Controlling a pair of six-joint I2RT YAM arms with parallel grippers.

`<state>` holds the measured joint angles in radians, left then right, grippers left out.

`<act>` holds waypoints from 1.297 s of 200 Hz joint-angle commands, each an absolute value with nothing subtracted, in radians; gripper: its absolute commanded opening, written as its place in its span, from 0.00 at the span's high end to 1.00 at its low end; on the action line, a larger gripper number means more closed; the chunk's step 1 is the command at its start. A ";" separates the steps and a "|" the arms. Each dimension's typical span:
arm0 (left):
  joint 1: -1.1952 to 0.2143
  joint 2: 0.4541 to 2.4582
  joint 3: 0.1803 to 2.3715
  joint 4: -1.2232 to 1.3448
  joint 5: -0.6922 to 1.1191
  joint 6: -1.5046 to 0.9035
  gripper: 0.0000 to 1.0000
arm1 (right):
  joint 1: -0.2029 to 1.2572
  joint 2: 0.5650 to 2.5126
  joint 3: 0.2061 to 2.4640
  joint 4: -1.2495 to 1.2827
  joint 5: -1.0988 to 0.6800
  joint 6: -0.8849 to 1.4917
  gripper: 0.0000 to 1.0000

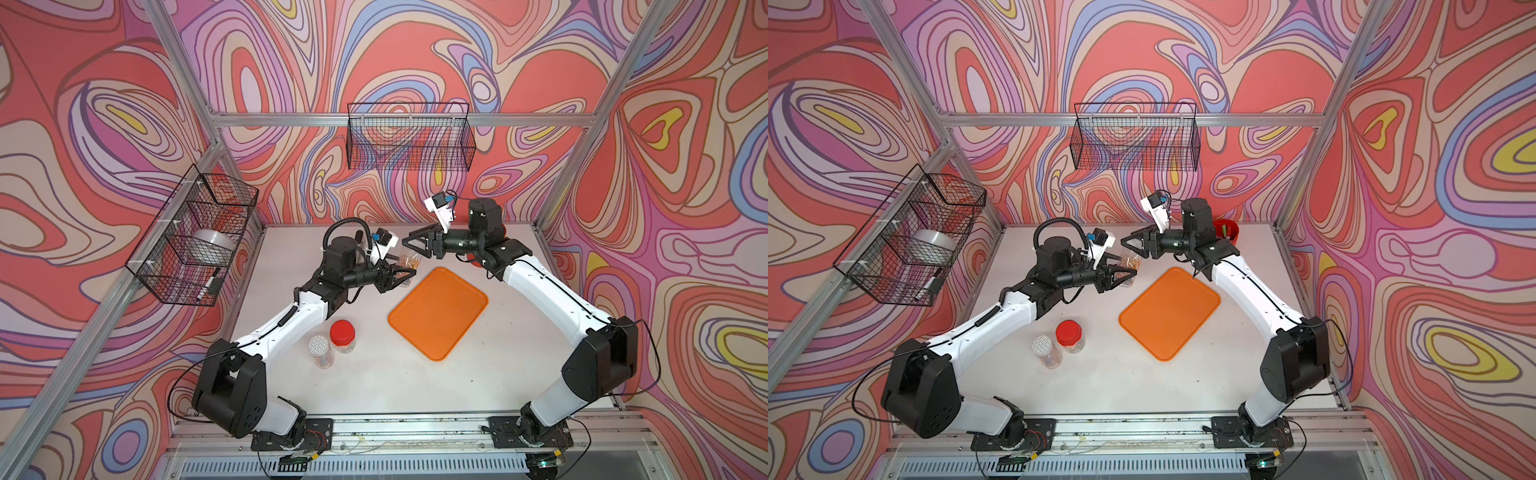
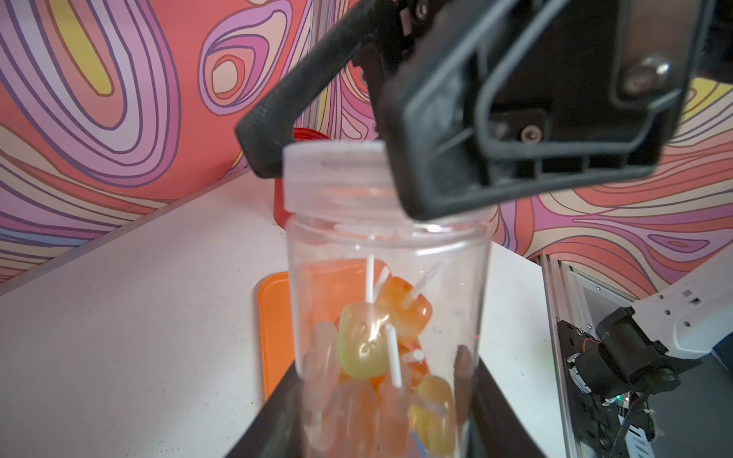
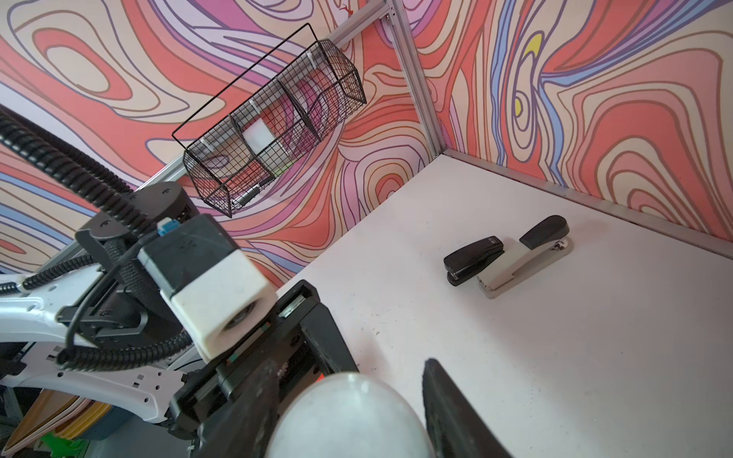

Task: Pour the candies out of the jar
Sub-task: Unscrew the lid from the jar.

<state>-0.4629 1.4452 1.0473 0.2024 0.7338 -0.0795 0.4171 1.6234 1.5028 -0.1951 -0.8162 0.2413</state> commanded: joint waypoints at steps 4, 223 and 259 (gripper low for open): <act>-0.475 1.428 1.056 0.228 0.706 -0.051 1.00 | 0.430 1.635 1.523 -0.227 -0.747 0.336 0.54; -0.563 1.457 1.100 0.124 0.288 0.051 1.00 | 0.514 1.689 1.575 -0.344 -0.338 0.511 0.35; -0.563 1.456 1.100 0.132 0.297 0.044 1.00 | 0.514 1.688 1.563 -0.335 -0.332 0.510 0.59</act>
<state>-0.5575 1.4551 1.0641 0.1177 0.2977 0.0334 0.5106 1.6787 1.5696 -0.3382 -0.3527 0.5144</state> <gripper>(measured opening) 0.473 0.504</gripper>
